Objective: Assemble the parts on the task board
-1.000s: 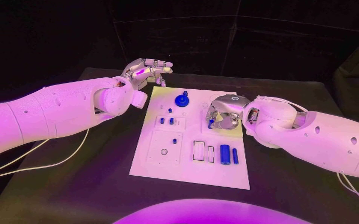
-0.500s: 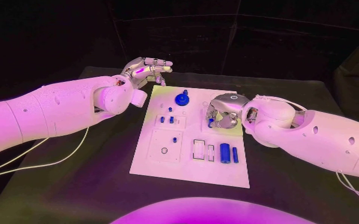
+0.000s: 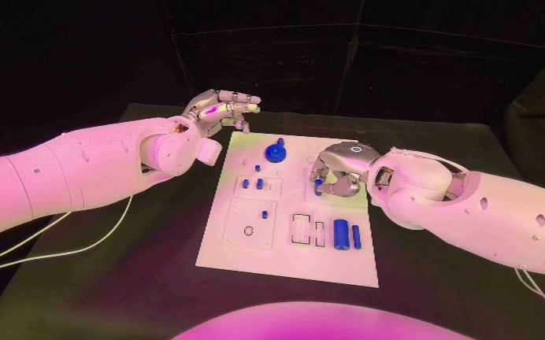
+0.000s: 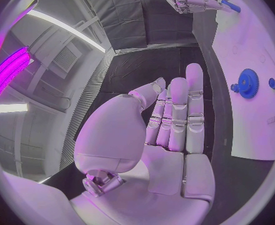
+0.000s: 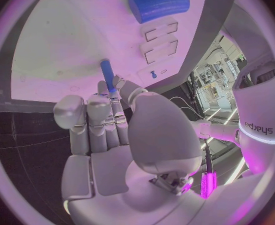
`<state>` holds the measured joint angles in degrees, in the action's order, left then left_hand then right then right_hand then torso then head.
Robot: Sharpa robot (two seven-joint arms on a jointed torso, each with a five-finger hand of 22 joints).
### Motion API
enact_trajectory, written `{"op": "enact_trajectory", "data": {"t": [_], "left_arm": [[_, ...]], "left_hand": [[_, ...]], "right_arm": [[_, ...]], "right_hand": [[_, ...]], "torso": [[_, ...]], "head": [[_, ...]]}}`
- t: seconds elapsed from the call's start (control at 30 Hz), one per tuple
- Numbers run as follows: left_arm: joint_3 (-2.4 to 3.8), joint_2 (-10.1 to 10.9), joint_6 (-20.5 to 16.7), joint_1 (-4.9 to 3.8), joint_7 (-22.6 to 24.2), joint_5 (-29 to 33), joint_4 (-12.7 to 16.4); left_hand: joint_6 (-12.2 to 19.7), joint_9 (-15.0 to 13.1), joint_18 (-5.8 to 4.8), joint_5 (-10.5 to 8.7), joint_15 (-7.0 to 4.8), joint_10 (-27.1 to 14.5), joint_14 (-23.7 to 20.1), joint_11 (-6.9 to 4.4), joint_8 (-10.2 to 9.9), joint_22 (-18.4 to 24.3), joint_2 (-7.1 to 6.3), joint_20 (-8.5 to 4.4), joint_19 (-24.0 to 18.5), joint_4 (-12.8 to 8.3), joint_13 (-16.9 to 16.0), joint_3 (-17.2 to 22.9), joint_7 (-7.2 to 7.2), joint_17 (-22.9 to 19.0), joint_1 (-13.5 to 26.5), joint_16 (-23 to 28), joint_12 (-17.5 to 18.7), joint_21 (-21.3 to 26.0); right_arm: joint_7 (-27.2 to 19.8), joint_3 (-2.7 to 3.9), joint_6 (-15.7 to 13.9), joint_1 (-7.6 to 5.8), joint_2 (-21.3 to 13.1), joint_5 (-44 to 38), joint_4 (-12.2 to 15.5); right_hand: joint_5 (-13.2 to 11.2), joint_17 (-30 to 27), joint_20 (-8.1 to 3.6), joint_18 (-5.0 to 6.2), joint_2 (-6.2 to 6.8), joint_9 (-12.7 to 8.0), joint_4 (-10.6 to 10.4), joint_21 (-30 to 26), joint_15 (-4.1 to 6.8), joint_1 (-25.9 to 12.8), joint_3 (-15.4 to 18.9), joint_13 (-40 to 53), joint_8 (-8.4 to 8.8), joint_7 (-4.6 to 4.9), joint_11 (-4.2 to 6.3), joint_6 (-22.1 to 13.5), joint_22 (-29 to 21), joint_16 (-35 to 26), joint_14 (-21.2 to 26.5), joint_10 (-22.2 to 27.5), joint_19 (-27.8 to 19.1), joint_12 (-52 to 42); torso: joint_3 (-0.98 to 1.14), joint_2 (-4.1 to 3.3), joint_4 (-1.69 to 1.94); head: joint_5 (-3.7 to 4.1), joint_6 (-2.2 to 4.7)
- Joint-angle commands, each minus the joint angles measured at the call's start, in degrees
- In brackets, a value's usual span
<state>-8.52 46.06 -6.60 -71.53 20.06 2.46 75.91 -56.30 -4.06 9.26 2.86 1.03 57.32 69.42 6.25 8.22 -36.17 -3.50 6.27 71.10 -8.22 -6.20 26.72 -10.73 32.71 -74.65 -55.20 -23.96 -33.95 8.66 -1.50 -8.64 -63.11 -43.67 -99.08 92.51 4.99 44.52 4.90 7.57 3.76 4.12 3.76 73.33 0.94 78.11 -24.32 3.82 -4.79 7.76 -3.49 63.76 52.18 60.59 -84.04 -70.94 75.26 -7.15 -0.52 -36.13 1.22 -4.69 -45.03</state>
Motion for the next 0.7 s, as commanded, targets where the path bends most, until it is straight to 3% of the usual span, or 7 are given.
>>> {"op": "enact_trajectory", "data": {"t": [0.03,0.2,0.37,0.47,0.57,0.7], "left_arm": [[0.04,0.04,-0.02,-0.09,-0.13,-0.57,-0.04],[0.04,0.05,0.0,-0.09,-0.09,-0.58,-0.05],[0.04,-0.09,0.0,-0.09,0.09,-0.58,-0.21],[0.04,-0.34,0.16,-0.09,0.26,-0.58,-0.33],[0.04,-0.52,0.21,-0.1,0.32,-0.58,-0.39],[0.05,-0.74,0.36,-0.1,0.41,-0.58,-0.38]], "left_hand": [[0.39,0.07,1.07,-0.06,0.07,-0.29,-0.5,0.1,0.32,-0.08,-0.09,0.15,-0.25,0.04,-0.01,-0.22,-0.17,-0.05,0.4,-0.3,-0.23,0.03],[0.39,0.07,1.07,-0.06,0.07,-0.29,-0.5,0.1,0.32,-0.08,-0.09,0.15,-0.25,0.04,-0.01,-0.22,-0.17,-0.05,0.4,-0.3,-0.23,0.03],[0.43,0.08,1.07,-0.06,0.07,-0.33,-0.53,0.11,0.33,-0.08,-0.08,0.15,-0.27,0.0,0.0,-0.2,-0.19,-0.08,0.37,-0.31,-0.25,0.03],[0.45,0.08,1.07,-0.06,0.07,-0.35,-0.54,0.11,0.34,-0.08,-0.07,0.15,-0.28,-0.01,0.0,-0.19,-0.19,-0.09,0.36,-0.31,-0.26,0.03],[0.45,0.08,1.07,-0.06,0.07,-0.35,-0.54,0.11,0.34,-0.08,-0.07,0.15,-0.28,-0.01,0.0,-0.19,-0.19,-0.09,0.36,-0.31,-0.26,0.03],[0.49,0.08,1.08,-0.06,0.08,-0.39,-0.56,0.12,0.35,-0.09,-0.09,0.15,-0.3,-0.04,0.01,-0.19,-0.2,-0.1,0.35,-0.32,-0.28,0.03]], "right_arm": [[-0.19,0.08,-5.65,-0.12,-0.82,1.45,1.63],[-0.6,0.28,-7.46,-0.15,-2.02,2.53,4.62],[-1.5,0.4,-8.34,-0.16,-0.52,3.24,5.92],[-3.59,0.39,-7.39,-0.15,2.36,5.4,5.15],[-5.27,0.35,-6.78,0.01,5.06,6.77,3.88],[-6.87,0.33,-6.24,1.23,7.95,7.41,2.98]], "right_hand": [[-0.06,0.0,-0.09,-0.8,0.47,0.01,0.01,0.36,0.38,0.23,-0.49,-0.07,-0.15,0.04,-0.1,0.51,0.05,0.33,0.11,-0.06,0.44,0.41],[-0.03,0.14,-0.08,-0.82,0.47,-0.02,0.1,0.44,0.36,0.26,-0.82,-0.08,-0.09,0.08,-0.13,0.56,0.17,0.46,0.1,-0.06,0.47,0.57],[0.31,0.5,-0.06,-0.86,0.57,-0.06,0.22,0.61,0.32,0.21,-1.37,-0.08,0.03,0.16,-0.19,0.64,0.44,0.78,0.05,-0.15,0.54,0.82],[0.55,0.63,-0.04,-0.86,0.61,-0.09,0.31,0.67,0.29,0.17,-1.74,-0.08,0.14,0.2,-0.23,0.64,0.47,0.93,0.04,-0.18,0.52,1.0],[0.75,0.91,-0.03,-0.87,0.63,-0.13,0.39,0.75,0.26,0.14,-2.09,-0.09,0.27,0.28,-0.3,0.56,0.59,1.17,0.0,-0.13,0.53,1.2],[0.85,1.02,-0.02,-0.88,0.71,-0.16,0.43,0.8,0.22,0.07,-2.26,-0.09,0.37,0.34,-0.35,0.48,0.64,1.29,-0.02,-0.07,0.53,1.35]], "torso": [[-0.11,0.08,0.15],[-0.08,0.04,0.07],[-0.05,-0.06,-0.07],[-0.13,-0.09,0.1],[-0.13,-0.05,0.0],[-0.1,-0.19,0.35]], "head": [[-0.13,-0.1],[-0.5,-0.03],[-1.24,-0.01],[-1.51,-0.04],[-1.97,-0.11],[-2.13,-0.28]]}}
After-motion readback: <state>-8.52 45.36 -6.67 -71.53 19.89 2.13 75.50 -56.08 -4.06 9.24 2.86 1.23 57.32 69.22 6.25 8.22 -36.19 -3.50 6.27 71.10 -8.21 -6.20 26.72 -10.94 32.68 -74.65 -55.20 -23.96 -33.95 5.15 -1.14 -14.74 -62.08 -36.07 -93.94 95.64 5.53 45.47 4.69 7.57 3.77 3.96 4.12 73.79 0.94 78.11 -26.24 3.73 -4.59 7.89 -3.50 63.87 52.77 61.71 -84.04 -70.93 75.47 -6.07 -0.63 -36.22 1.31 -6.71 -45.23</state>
